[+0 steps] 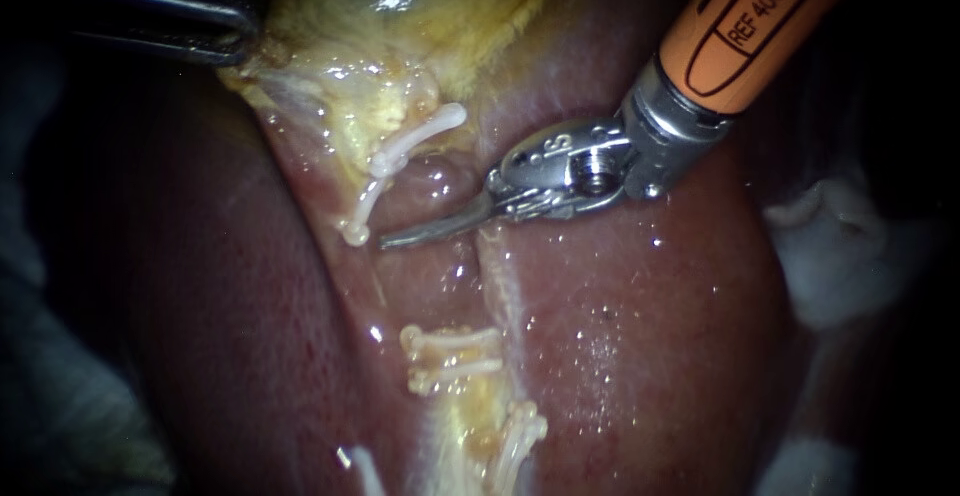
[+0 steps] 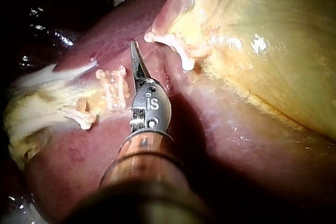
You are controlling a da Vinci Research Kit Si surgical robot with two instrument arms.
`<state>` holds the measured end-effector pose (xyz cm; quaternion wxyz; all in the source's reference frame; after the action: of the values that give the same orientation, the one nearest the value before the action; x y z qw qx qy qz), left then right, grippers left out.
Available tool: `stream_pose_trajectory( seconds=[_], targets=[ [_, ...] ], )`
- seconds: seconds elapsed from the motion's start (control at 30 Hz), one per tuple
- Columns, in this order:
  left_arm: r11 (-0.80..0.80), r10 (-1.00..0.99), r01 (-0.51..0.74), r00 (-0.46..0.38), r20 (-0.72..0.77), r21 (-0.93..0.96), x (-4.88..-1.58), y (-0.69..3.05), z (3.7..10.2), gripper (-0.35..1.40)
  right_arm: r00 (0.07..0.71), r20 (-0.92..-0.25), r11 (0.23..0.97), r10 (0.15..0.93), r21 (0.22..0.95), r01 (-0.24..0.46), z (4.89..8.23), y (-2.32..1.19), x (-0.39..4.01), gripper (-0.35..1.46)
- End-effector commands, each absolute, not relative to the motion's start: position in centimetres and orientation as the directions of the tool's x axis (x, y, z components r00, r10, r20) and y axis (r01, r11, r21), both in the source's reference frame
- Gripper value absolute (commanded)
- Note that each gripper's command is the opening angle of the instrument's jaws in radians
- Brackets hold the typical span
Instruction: Go back from the cut right tube
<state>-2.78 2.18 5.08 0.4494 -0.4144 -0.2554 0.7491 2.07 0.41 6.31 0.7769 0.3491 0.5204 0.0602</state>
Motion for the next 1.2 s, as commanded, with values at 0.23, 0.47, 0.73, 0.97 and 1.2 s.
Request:
stream_pose_trajectory(
  seconds=[0.23, 0.47, 0.73, 0.97, 1.2],
  targets=[
    [-0.465, 0.885, -0.461, -0.253, -0.391, -0.756, -2.78, 2.18, 5.08, -0.35, 0.453, -0.773, 0.747, 0.444, 0.598, 0.289, 6.41, 0.32, 2.08, 0.72],
    [-0.466, 0.885, -0.461, -0.253, -0.391, -0.756, -2.78, 2.18, 5.08, -0.35, 0.448, -0.779, 0.78, 0.439, 0.578, 0.241, 6.46, 0.23, 2.01, 1.28],
    [-0.466, 0.885, -0.46, -0.254, -0.392, -0.755, -2.77, 2.19, 5.1, -0.35, 0.423, -0.767, 0.854, 0.483, 0.519, -0.034, 6.27, 0.09, 1.58, 1.43],
    [-0.467, 0.884, -0.46, -0.254, -0.392, -0.755, -2.74, 2.21, 5.14, -0.35, 0.44, -0.793, 0.903, 0.421, 0.411, -0.123, 5.93, 0.06, 1.09, 1.45],
    [-0.468, 0.883, -0.46, -0.254, -0.393, -0.755, -2.73, 2.21, 5.18, -0.35, 0.579, -0.733, 0.931, 0.357, 0.329, -0.159, 5.64, 0.14, 0.68, 1.45]
  ],
)
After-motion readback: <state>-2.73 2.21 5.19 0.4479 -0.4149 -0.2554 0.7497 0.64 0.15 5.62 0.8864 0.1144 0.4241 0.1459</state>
